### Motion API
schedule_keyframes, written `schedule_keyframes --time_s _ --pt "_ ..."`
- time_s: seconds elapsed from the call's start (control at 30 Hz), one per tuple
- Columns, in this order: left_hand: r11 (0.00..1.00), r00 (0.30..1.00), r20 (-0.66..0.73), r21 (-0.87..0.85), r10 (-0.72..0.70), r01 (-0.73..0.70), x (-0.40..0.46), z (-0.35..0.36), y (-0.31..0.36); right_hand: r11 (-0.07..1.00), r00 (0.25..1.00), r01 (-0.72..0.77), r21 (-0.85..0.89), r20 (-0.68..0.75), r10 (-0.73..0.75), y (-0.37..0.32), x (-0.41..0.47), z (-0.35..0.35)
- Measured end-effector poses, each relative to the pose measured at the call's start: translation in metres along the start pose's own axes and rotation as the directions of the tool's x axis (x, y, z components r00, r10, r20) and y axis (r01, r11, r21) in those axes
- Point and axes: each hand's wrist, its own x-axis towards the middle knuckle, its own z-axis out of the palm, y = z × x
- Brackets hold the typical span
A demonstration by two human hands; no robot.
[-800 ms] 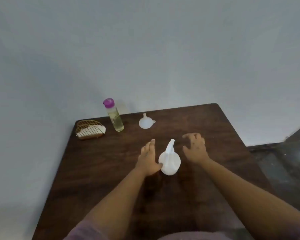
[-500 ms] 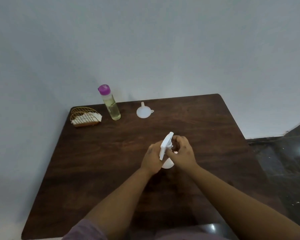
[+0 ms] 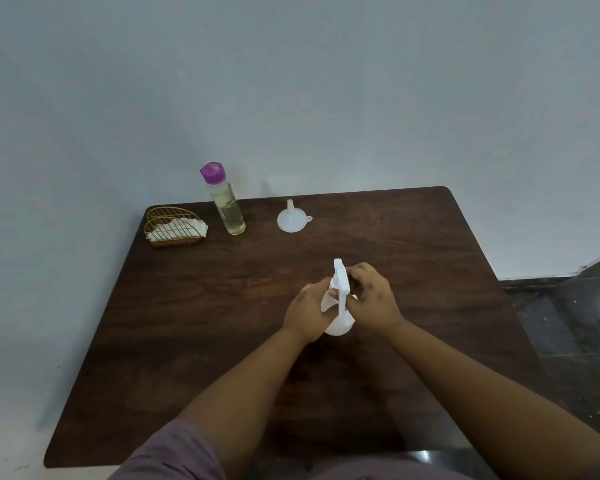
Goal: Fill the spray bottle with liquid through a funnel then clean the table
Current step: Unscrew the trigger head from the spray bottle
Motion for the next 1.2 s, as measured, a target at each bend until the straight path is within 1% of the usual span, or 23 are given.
schedule_keyframes --time_s 0.07,0.13,0.17,0.2,0.23,0.27,0.37,0.4,0.43,0.47,0.57,0.63,0.7,0.73,0.77,0.83,0.9,0.93,1.0,1.03,1.1,1.17,1.2 --pt "0.999 0.999 0.013 0.022 -0.031 0.03 0.0 0.0 0.0 0.999 0.985 -0.05 0.017 0.168 0.047 0.001 0.008 -0.013" --pt "0.998 0.998 0.031 0.032 -0.058 0.057 0.001 0.003 -0.002 0.989 0.927 -0.137 0.062 0.36 0.106 0.005 0.016 -0.026" --pt "0.997 0.997 0.032 0.035 -0.066 0.065 0.002 0.004 -0.005 0.981 0.899 -0.167 0.095 0.423 0.112 0.006 0.018 -0.029" --pt "0.997 0.998 0.026 0.036 -0.065 0.064 0.001 0.004 -0.005 0.975 0.887 -0.186 0.121 0.447 0.114 0.007 0.019 -0.031" --pt "0.997 0.998 0.02 0.037 -0.063 0.063 0.001 0.005 -0.006 0.969 0.891 -0.203 0.144 0.437 0.122 0.006 0.018 -0.031" --pt "0.997 0.998 0.018 0.036 -0.061 0.061 0.001 0.005 -0.006 0.964 0.91 -0.214 0.16 0.392 0.137 0.004 0.016 -0.028" --pt "0.998 0.998 -0.011 0.014 -0.055 0.055 -0.002 0.006 -0.001 0.97 0.976 -0.188 0.152 0.14 0.167 -0.004 0.003 -0.012" --pt "0.998 0.998 -0.018 0.012 -0.06 0.06 -0.001 0.007 -0.001 0.971 0.982 -0.182 0.154 0.084 0.171 -0.005 0.001 -0.008" --pt "0.998 0.997 -0.026 0.015 -0.067 0.068 -0.002 0.008 0.0 0.969 0.982 -0.185 0.165 0.067 0.176 -0.005 -0.001 -0.005" --pt "0.997 0.997 -0.03 0.019 -0.077 0.078 -0.002 0.009 -0.002 0.964 0.979 -0.198 0.179 0.091 0.184 -0.003 0.0 -0.006" --pt "0.994 0.995 -0.012 0.04 -0.1 0.1 -0.001 0.009 -0.005 0.953 0.933 -0.245 0.176 0.309 0.182 0.004 0.007 -0.019" --pt "0.995 0.996 -0.014 0.048 -0.084 0.085 0.0 0.009 -0.007 0.979 0.892 -0.188 0.073 0.43 0.14 0.008 0.013 -0.029" --pt "0.996 0.997 -0.009 0.048 -0.076 0.076 0.0 0.009 -0.006 0.99 0.868 -0.141 0.008 0.482 0.12 0.01 0.016 -0.032" --pt "0.997 0.997 -0.015 0.045 -0.069 0.07 -0.001 0.008 -0.005 0.991 0.881 -0.137 0.011 0.459 0.117 0.009 0.015 -0.03" --pt "0.997 0.998 -0.023 0.043 -0.057 0.058 -0.002 0.007 -0.004 0.99 0.911 -0.14 0.034 0.395 0.115 0.007 0.013 -0.027" --pt "0.999 0.998 -0.039 0.032 -0.043 0.044 -0.004 0.006 -0.002 0.989 0.968 -0.134 0.064 0.221 0.117 0.003 0.006 -0.016" --pt "0.998 0.998 -0.039 0.03 -0.046 0.047 -0.004 0.006 -0.003 0.989 0.987 -0.125 0.074 0.114 0.116 0.003 0.0 -0.009" --pt "0.998 0.998 -0.032 0.032 -0.05 0.051 -0.004 0.006 -0.003 0.987 0.987 -0.132 0.096 0.108 0.122 0.003 -0.001 -0.009" --pt "0.997 0.998 -0.017 0.036 -0.064 0.065 -0.003 0.007 -0.005 0.976 0.971 -0.159 0.147 0.2 0.128 0.006 -0.001 -0.017" --pt "0.996 0.997 -0.016 0.039 -0.074 0.074 -0.003 0.007 -0.004 0.976 0.953 -0.17 0.136 0.275 0.128 0.009 0.001 -0.022" --pt "0.996 0.997 -0.021 0.04 -0.076 0.077 -0.003 0.007 -0.003 0.989 0.912 -0.148 0.032 0.391 0.124 0.012 0.005 -0.028" --pt "0.997 0.998 -0.03 0.043 -0.06 0.061 -0.003 0.006 -0.003 0.993 0.904 -0.114 -0.035 0.41 0.118 0.01 0.008 -0.026" --pt "0.998 0.998 -0.033 0.037 -0.057 0.058 -0.003 0.006 -0.003 0.994 0.923 -0.099 -0.036 0.371 0.105 0.008 0.007 -0.021"
